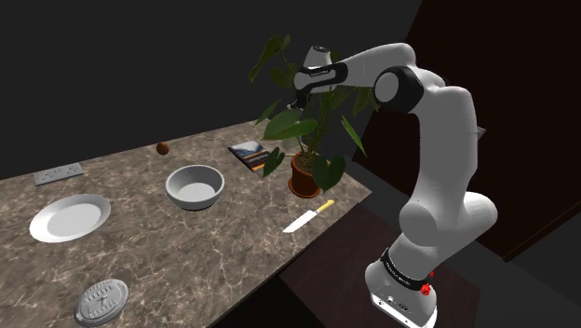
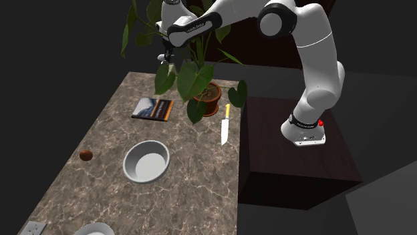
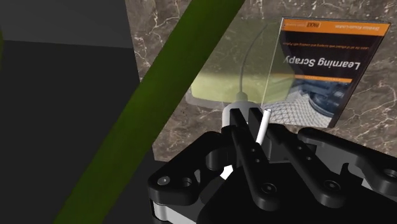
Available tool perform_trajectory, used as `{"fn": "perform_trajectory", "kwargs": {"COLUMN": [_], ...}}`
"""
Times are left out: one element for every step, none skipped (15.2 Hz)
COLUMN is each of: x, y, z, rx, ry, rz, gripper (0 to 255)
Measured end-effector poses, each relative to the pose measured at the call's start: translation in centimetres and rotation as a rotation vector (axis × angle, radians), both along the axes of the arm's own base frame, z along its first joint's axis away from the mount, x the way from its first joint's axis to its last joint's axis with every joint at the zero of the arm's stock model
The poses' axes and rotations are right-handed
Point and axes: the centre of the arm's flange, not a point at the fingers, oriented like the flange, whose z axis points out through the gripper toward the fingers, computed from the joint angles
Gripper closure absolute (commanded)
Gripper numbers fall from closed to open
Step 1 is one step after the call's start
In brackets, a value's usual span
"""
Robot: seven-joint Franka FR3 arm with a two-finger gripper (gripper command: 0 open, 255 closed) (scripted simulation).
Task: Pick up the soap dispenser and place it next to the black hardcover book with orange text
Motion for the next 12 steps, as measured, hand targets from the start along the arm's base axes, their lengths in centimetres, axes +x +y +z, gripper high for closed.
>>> {"fn": "perform_trajectory", "kwargs": {"x": [-0.1, 0.0, 0.0, -0.1, 0.0, 0.0, 0.0, 0.0, -0.1, -0.1, -0.1, -0.1], "y": [0.0, -0.1, -0.2, -0.1, -0.1, -0.1, -0.1, -0.1, -0.1, -0.1, -0.2, -0.2], "z": [-0.5, -1.0, -1.6, -2.2, -2.7, -3.2, -3.7, -4.3, -4.7, -5.2, -5.7, -6.1], "rx": [0.0, 0.0, 0.0, 0.0, 0.0, 0.0, 0.0, 0.0, 0.0, 0.0, 0.0, 0.0], "ry": [0.0, 0.0, 0.0, 0.0, 0.0, 0.0, 0.0, 0.0, 0.0, 0.0, 0.0, 0.0], "rz": [0.0, 0.0, 0.0, 0.0, 0.0, 0.0, 0.0, 0.0, 0.0, 0.0, 0.0, 0.0], "gripper": [255, 255, 255, 255, 255, 255, 255, 255, 255, 255, 255, 255]}}
